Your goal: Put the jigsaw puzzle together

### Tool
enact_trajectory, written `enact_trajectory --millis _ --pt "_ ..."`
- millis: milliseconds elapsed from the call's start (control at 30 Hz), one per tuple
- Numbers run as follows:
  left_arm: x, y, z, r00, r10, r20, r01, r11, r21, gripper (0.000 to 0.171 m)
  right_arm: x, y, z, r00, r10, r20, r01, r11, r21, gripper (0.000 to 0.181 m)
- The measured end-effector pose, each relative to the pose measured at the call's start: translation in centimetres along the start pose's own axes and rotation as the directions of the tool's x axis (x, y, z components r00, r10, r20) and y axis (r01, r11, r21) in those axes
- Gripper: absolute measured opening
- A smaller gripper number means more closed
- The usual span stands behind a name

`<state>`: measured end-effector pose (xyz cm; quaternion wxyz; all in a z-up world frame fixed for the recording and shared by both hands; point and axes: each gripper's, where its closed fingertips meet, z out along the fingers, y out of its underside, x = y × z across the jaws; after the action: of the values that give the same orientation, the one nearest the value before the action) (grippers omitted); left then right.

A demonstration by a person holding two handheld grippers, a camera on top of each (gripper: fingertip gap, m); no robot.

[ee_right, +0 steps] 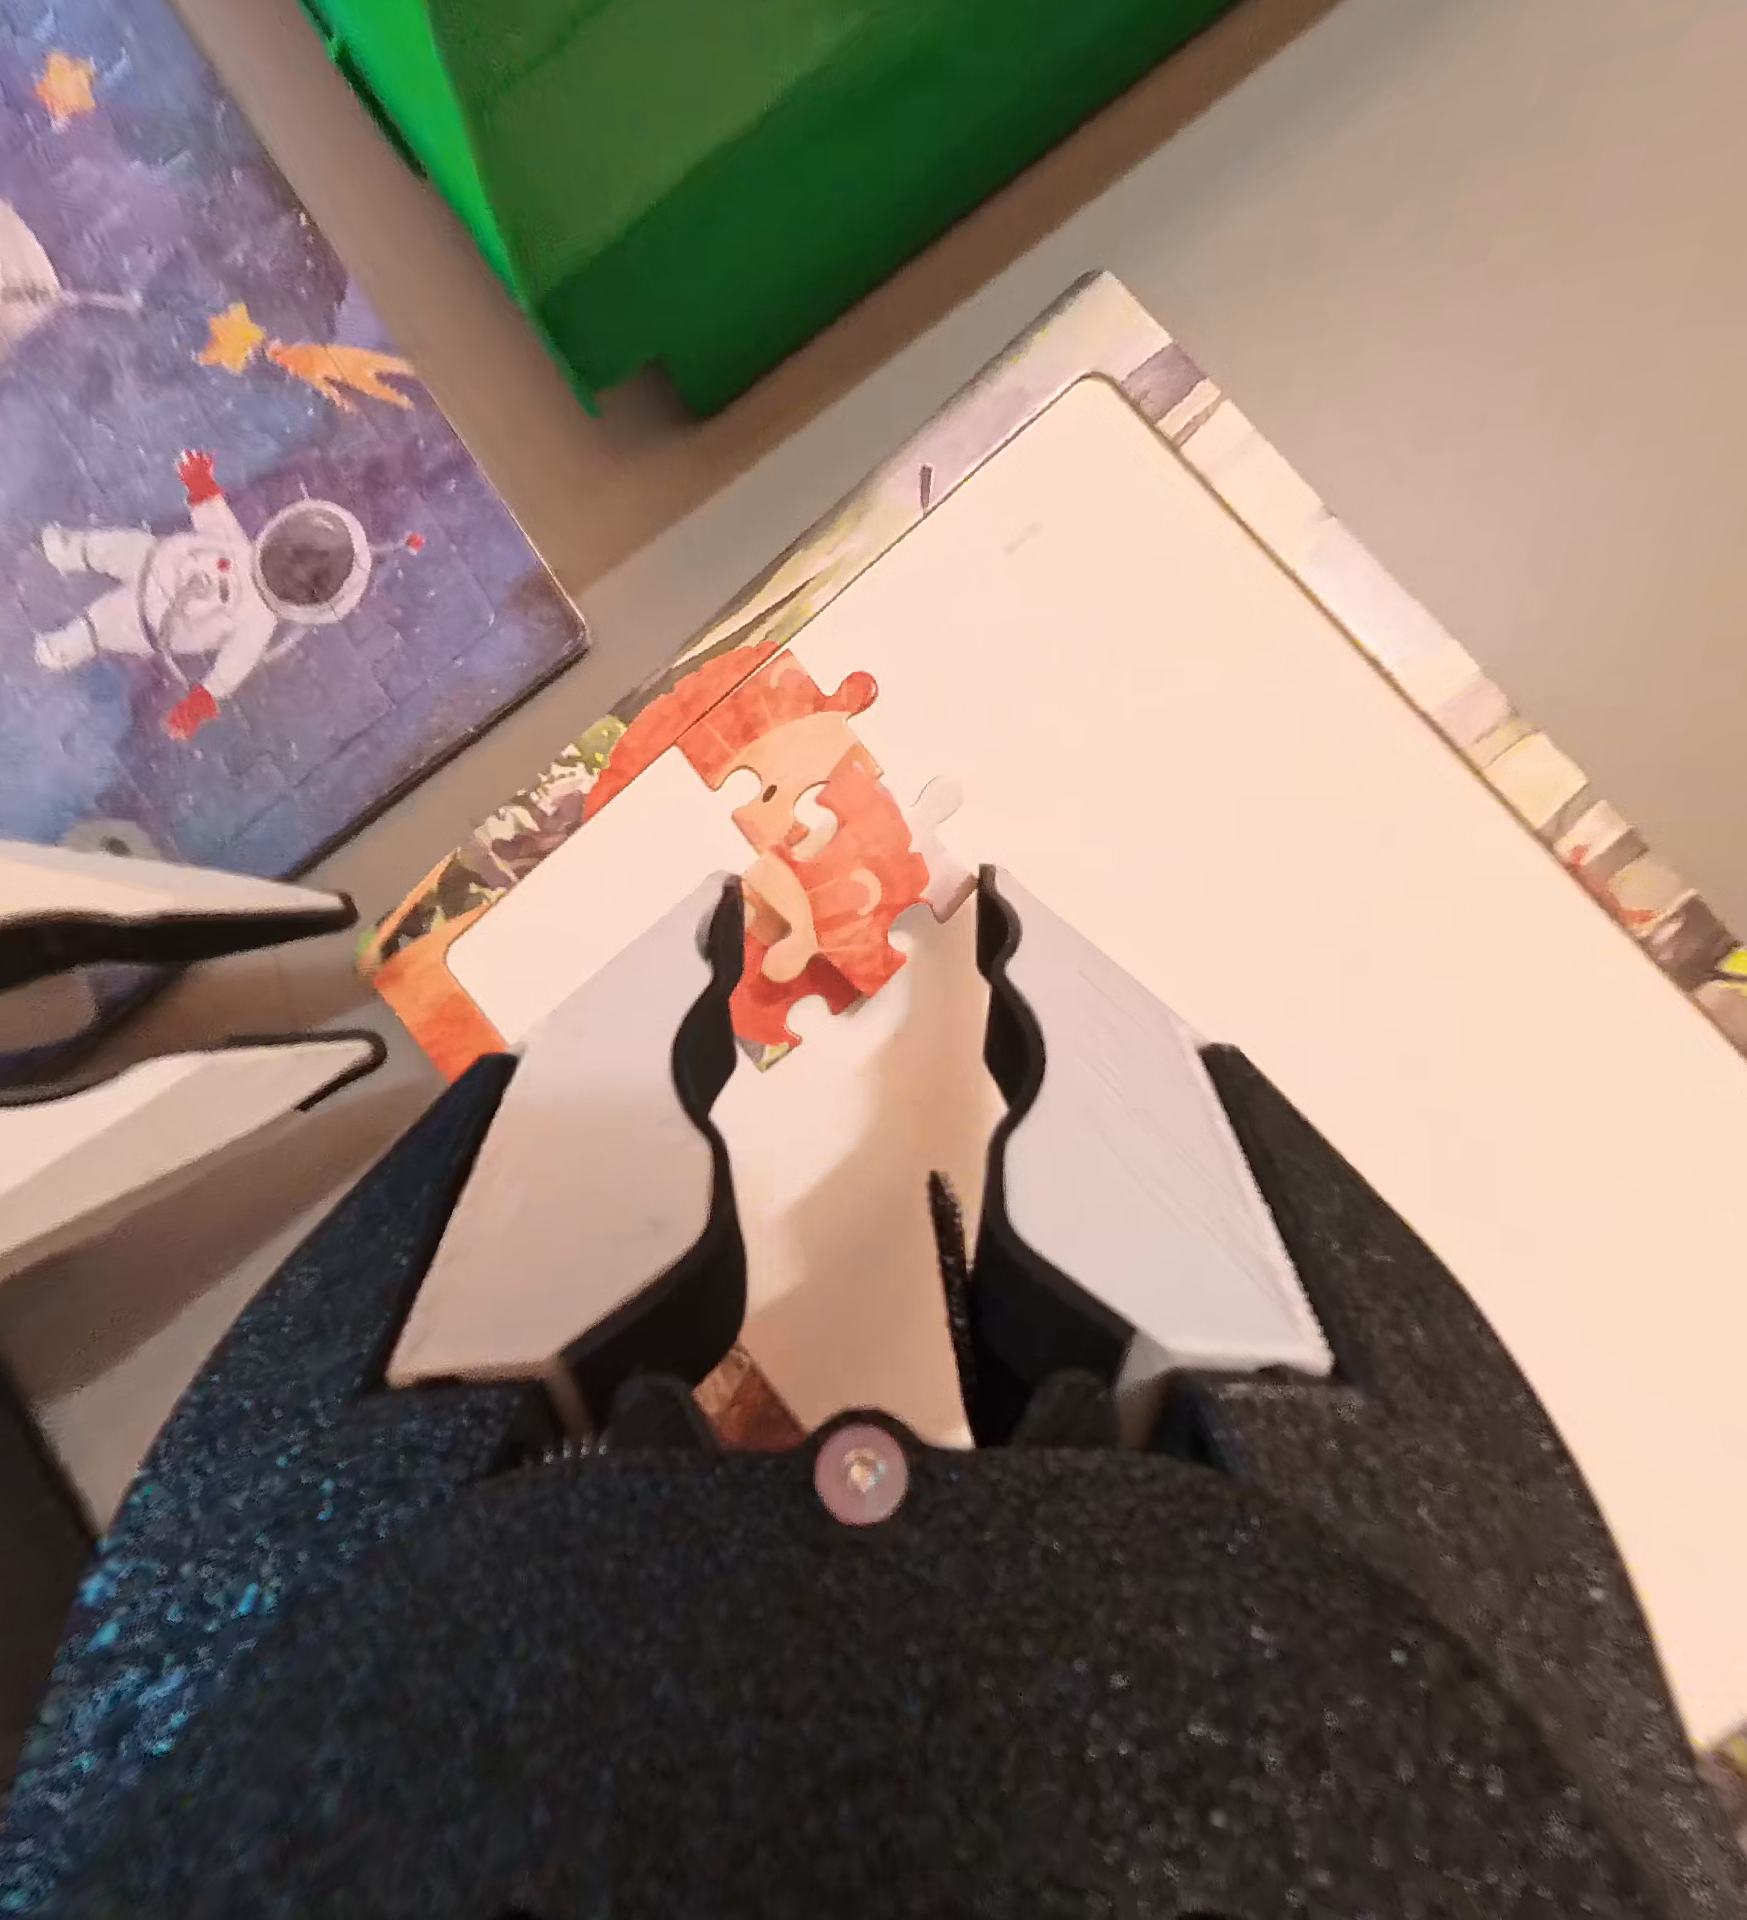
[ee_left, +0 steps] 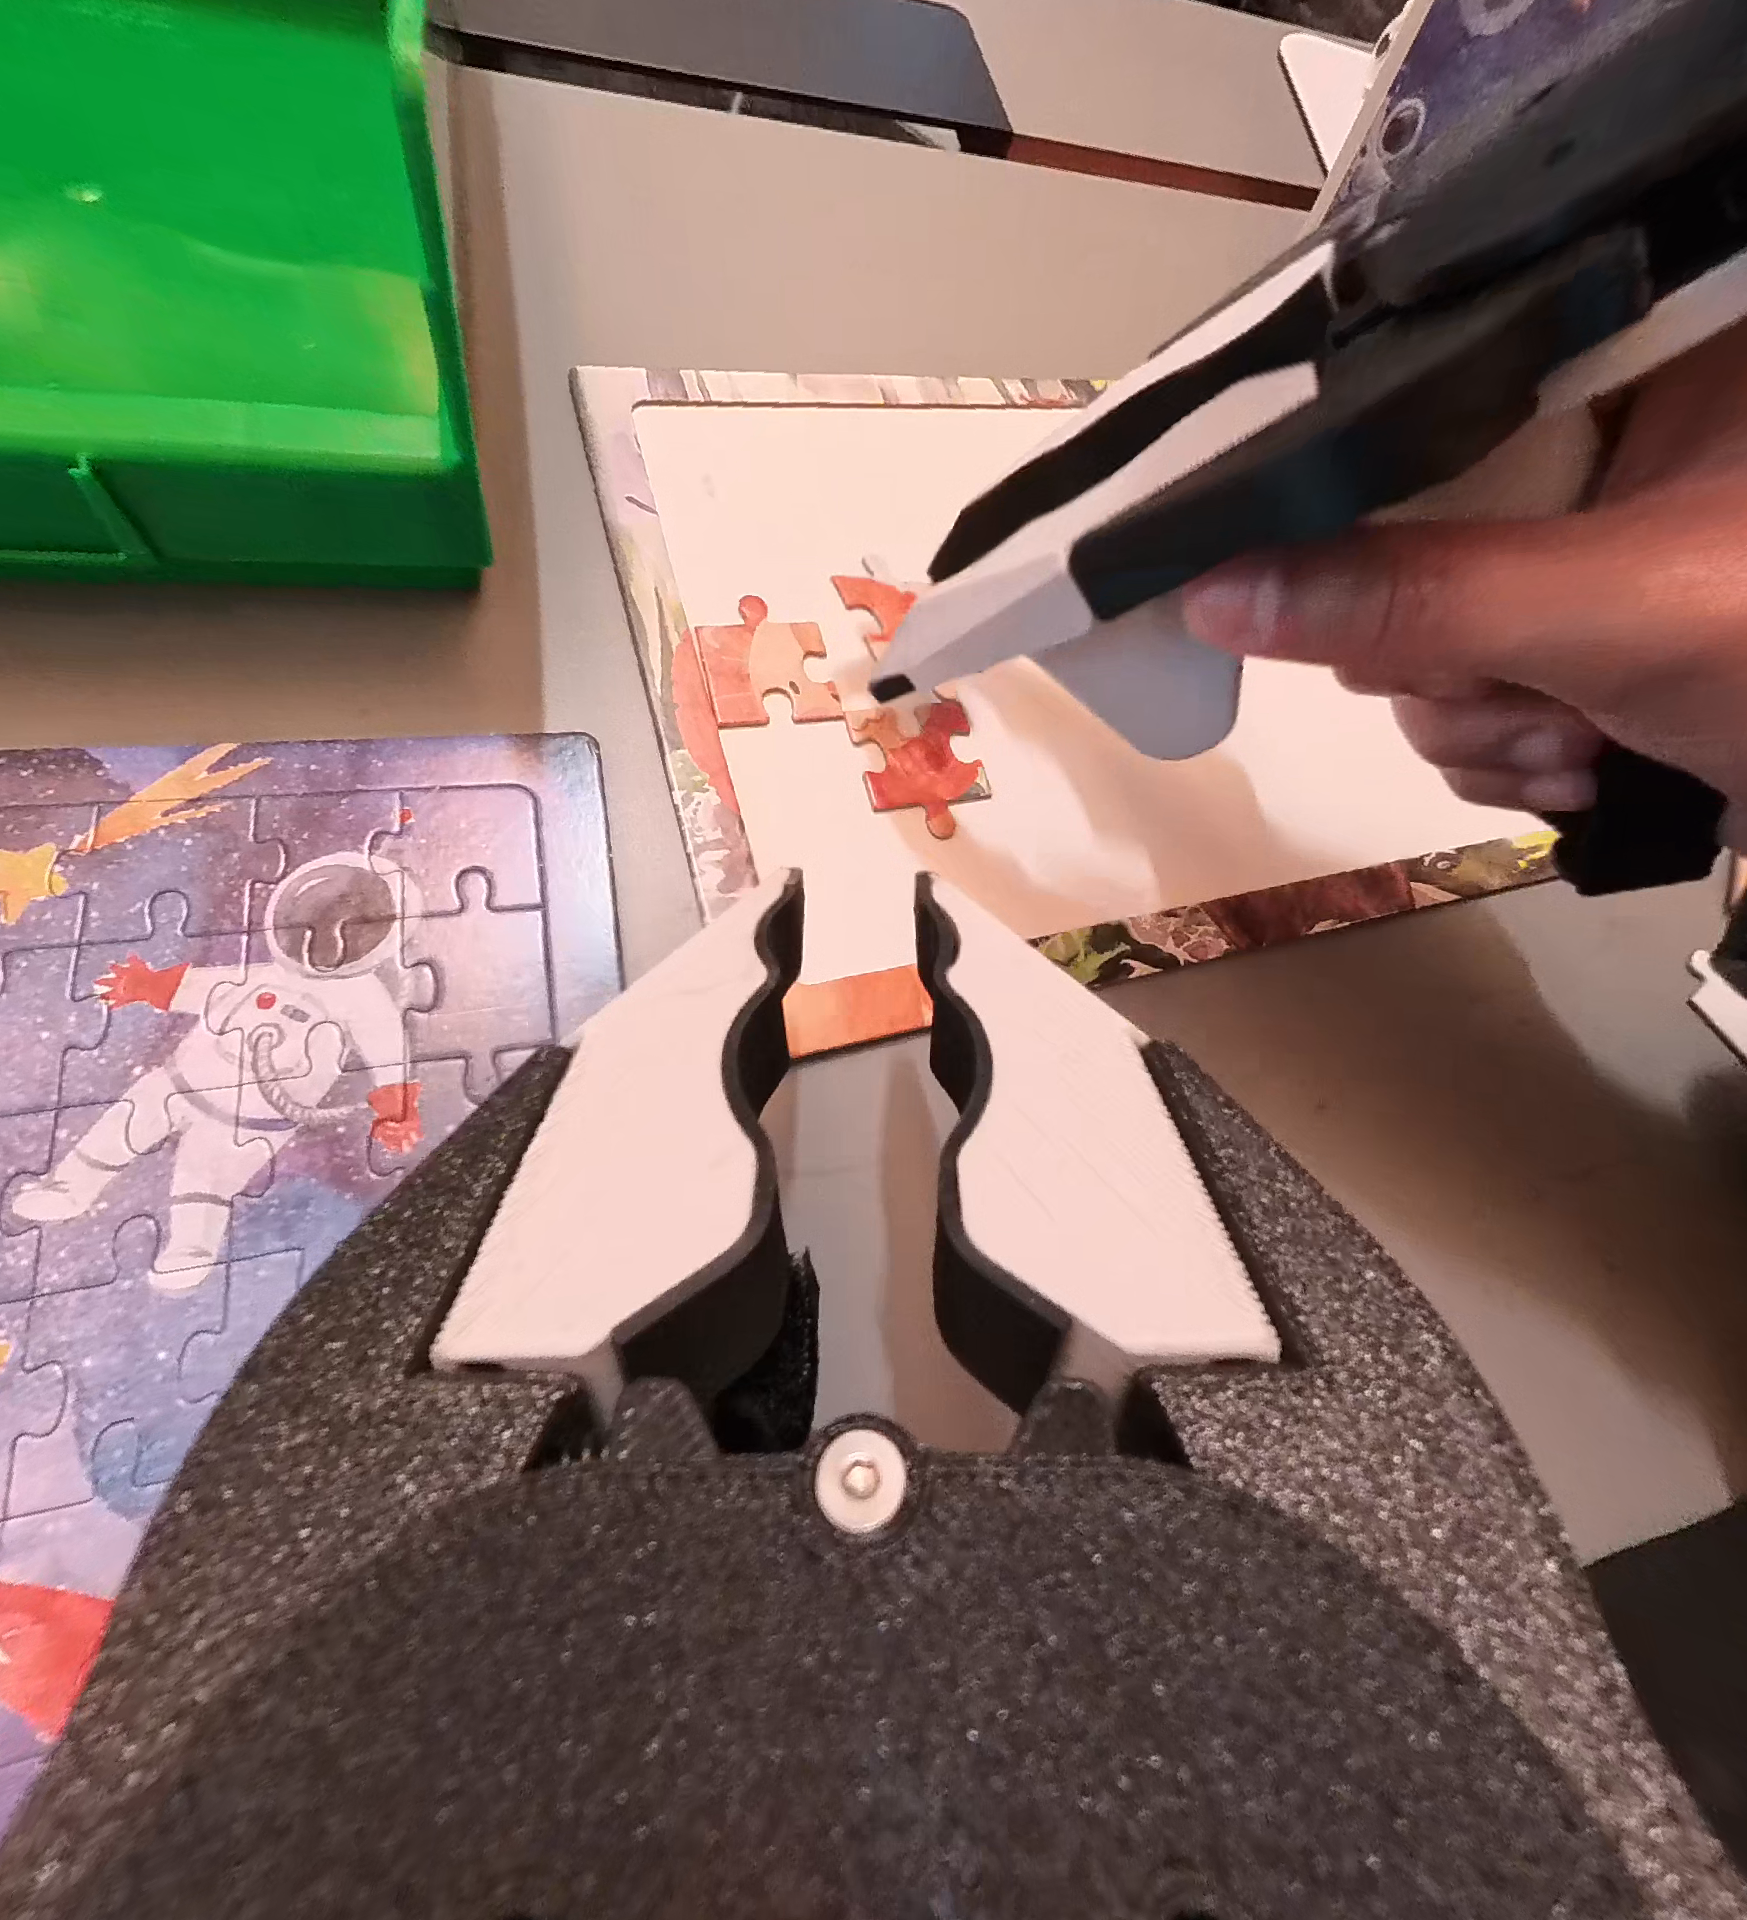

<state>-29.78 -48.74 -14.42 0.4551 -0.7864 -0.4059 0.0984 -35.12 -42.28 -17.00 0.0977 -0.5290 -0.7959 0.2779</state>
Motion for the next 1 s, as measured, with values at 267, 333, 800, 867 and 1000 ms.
enact_trajectory --millis 267,333,800,867,1000 --pt "0.3 0.2 0.1 1.0 0.023 0.008 -0.023 1.0 -0.005 0.021 0.5 0.0 0.6 0.989 0.134 0.063 -0.135 0.991 0.0 0.051" --pt "0.1 0.1 0.0 1.0 0.023 0.013 -0.023 1.0 -0.004 0.021 0.1 -0.4 0.1 0.98 0.16 0.117 -0.164 0.986 0.023 0.052" --pt "0.4 1.4 0.8 0.991 0.125 0.047 -0.122 0.991 -0.058 0.012 0.3 -0.8 -0.8 0.986 -0.162 0.048 0.156 0.982 0.108 0.0" --pt "0.5 1.6 1.0 0.988 0.145 0.051 -0.141 0.987 -0.071 0.009 -0.2 -0.5 -0.5 0.977 -0.207 0.057 0.201 0.975 0.097 0.0" --pt "0.9 2.2 1.3 0.985 0.168 0.042 -0.163 0.982 -0.095 0.005 -0.1 0.0 0.1 0.971 -0.237 0.029 0.235 0.97 0.069 0.0"
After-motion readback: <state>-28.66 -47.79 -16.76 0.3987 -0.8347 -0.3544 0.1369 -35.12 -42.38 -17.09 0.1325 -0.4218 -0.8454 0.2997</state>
